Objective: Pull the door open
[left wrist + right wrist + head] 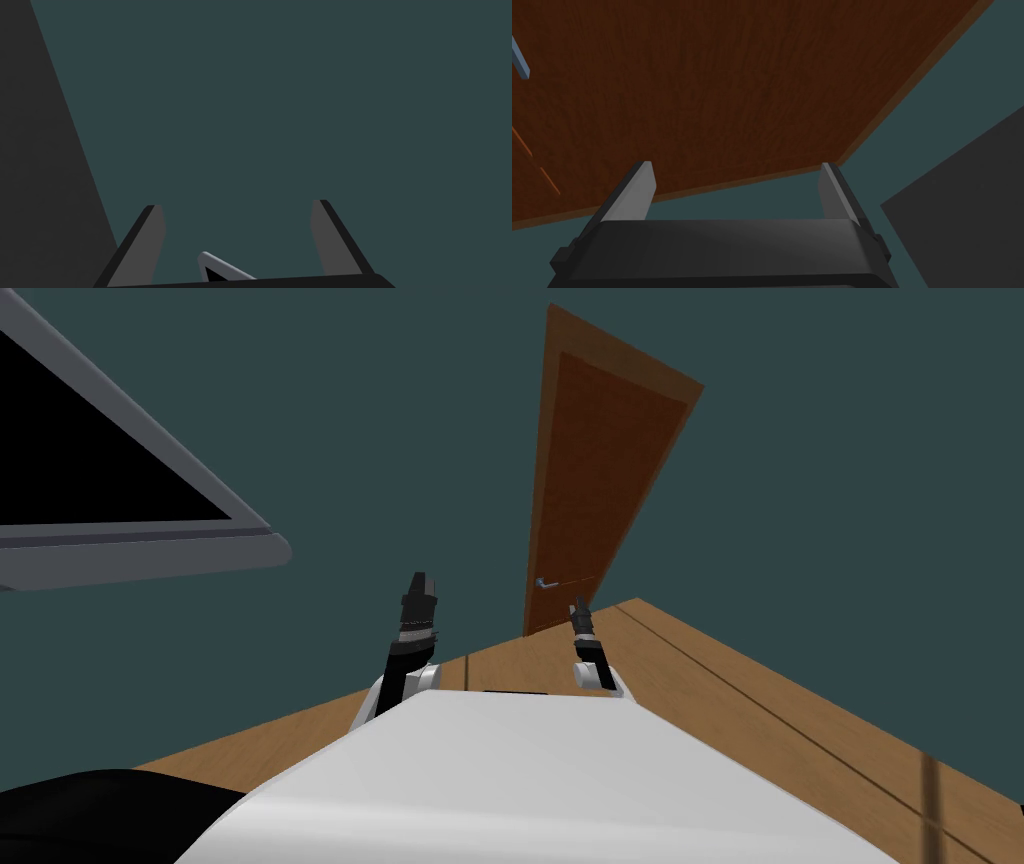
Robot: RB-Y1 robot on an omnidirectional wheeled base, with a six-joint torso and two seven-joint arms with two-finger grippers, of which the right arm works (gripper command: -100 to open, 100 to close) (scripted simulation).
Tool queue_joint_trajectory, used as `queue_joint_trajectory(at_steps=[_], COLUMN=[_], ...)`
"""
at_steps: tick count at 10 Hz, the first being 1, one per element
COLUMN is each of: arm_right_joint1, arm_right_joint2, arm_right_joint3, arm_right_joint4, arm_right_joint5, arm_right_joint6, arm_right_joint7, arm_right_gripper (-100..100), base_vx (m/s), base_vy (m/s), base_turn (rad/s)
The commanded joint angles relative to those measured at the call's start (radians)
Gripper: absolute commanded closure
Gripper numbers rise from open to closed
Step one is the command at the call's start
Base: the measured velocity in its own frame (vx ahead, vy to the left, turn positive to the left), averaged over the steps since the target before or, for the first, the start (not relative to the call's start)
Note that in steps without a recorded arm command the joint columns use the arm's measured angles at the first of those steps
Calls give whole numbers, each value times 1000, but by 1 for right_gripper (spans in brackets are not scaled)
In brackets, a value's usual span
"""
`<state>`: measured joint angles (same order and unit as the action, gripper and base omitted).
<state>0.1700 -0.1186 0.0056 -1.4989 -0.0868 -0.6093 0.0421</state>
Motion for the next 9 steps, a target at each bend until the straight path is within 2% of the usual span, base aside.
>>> queue_joint_trajectory(at_steps=[1,2,3,4,5,6,7,8,9], arm_right_joint1=[-25,-25,-43,-43,-61,-61,-79,-79,-98], arm_right_joint2=[-3,-3,-6,-6,-9,-9,-13,-13,-16], arm_right_joint3=[-5,-5,-9,-9,-13,-13,-17,-17,-21], arm_right_joint4=[50,64,103,113,150,162,206,211,248], arm_right_joint5=[-1,-1,-1,-1,-2,-2,-2,-2,-3], arm_right_joint6=[-14,-14,-26,-26,-39,-39,-51,-51,-63], arm_right_joint7=[-8,-8,-15,-15,-22,-22,-30,-30,-37], arm_right_gripper=[-100,-100,-100,-100,-100,-100,-100,-100,-100], base_vx=[35,23,29,26,41,27,22,18,19], base_vy=[-66,-51,-57,-55,-60,-54,-57,-58,-65], base_turn=[140,84,131,70,107,99,160,62,117])
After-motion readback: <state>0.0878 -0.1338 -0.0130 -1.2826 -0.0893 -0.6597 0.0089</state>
